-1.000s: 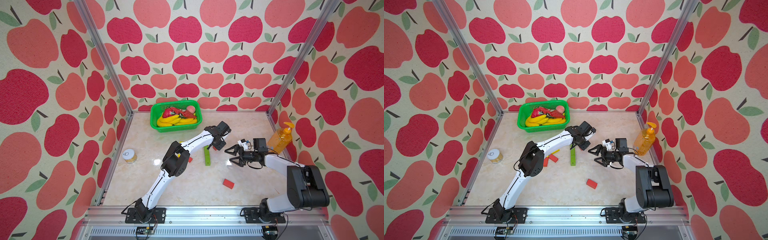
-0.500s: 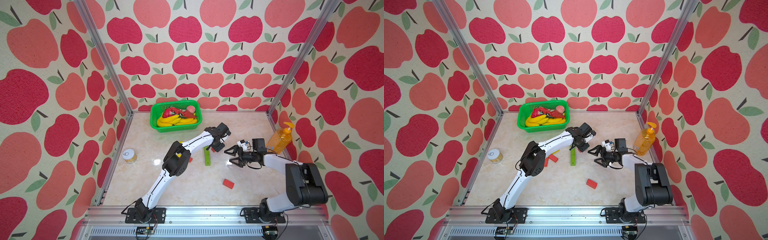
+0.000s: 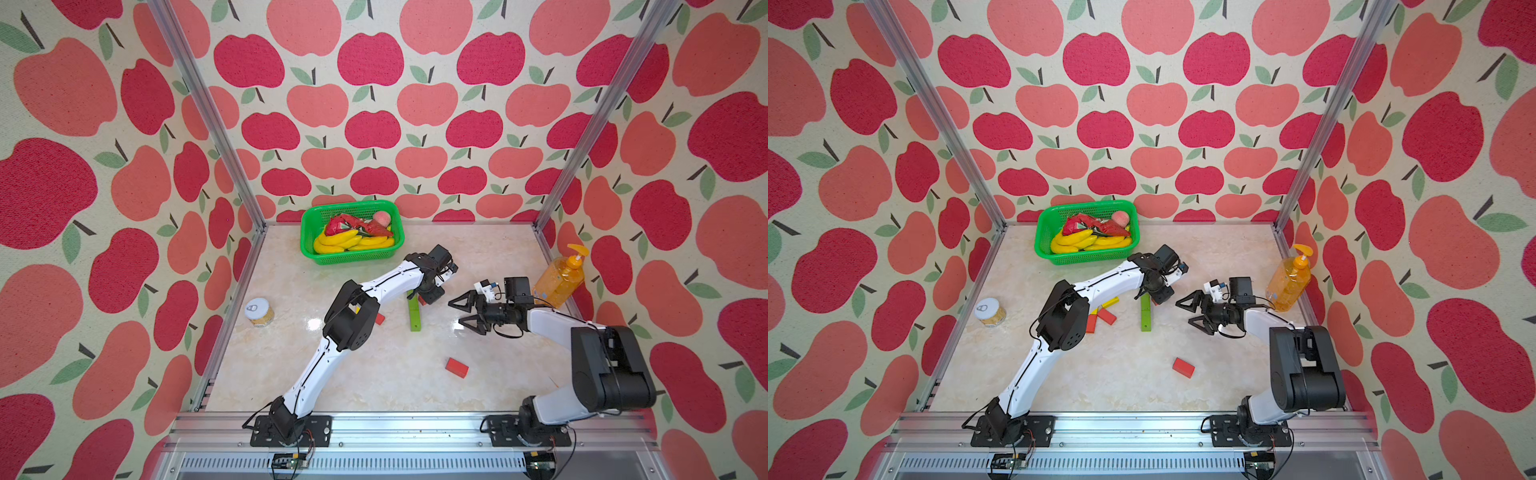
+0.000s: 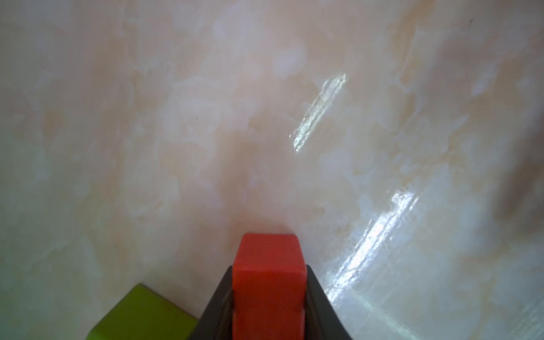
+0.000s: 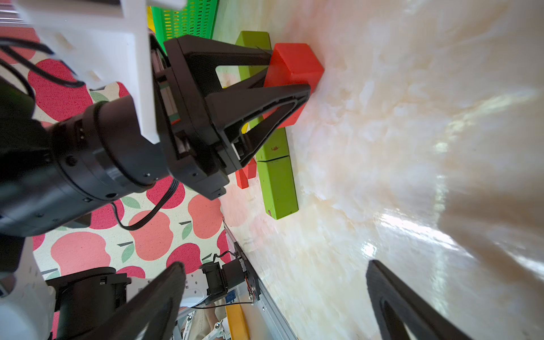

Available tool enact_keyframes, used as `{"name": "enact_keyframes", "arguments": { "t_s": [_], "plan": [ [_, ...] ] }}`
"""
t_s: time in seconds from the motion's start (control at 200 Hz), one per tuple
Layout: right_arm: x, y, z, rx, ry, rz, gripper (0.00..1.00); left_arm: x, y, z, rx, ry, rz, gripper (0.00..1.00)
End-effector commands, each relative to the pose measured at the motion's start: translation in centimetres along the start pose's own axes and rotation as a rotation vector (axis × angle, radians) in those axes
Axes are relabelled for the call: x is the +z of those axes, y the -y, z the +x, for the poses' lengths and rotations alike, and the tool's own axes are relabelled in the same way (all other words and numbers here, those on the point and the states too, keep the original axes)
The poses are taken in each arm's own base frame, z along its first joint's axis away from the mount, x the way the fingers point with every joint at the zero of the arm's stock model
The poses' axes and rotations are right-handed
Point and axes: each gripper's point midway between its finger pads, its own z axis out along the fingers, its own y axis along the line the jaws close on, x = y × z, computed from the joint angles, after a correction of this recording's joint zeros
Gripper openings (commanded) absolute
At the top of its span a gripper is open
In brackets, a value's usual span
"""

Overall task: Assemble the letter k with building blocks
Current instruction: Assemble the building block at the center of the board.

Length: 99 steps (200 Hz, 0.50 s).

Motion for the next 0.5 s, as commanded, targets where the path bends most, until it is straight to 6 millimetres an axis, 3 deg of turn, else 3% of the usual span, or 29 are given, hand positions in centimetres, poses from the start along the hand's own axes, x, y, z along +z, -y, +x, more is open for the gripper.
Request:
{"name": "enact_keyframes", "arguments": {
  "t_s": [0.0,0.335,0.49],
  "plan": [
    [-0.01,-0.44,-0.48,-0.022,0.007,0.005,0.99,-0.49,0.22,0.43,0.008,-0.007,0.016,0.13],
    [0.03,-0.41,-0.43,-0.022,0.005,0.006,0.99,-0.37,0.0,0.68,0.008,-0.013,0.005,0.14],
    [0.05,-0.41,-0.43,-0.022,0.005,0.005,0.99,-0.31,-0.33,0.61,0.011,-0.009,-0.014,0.34]
  ]
}}
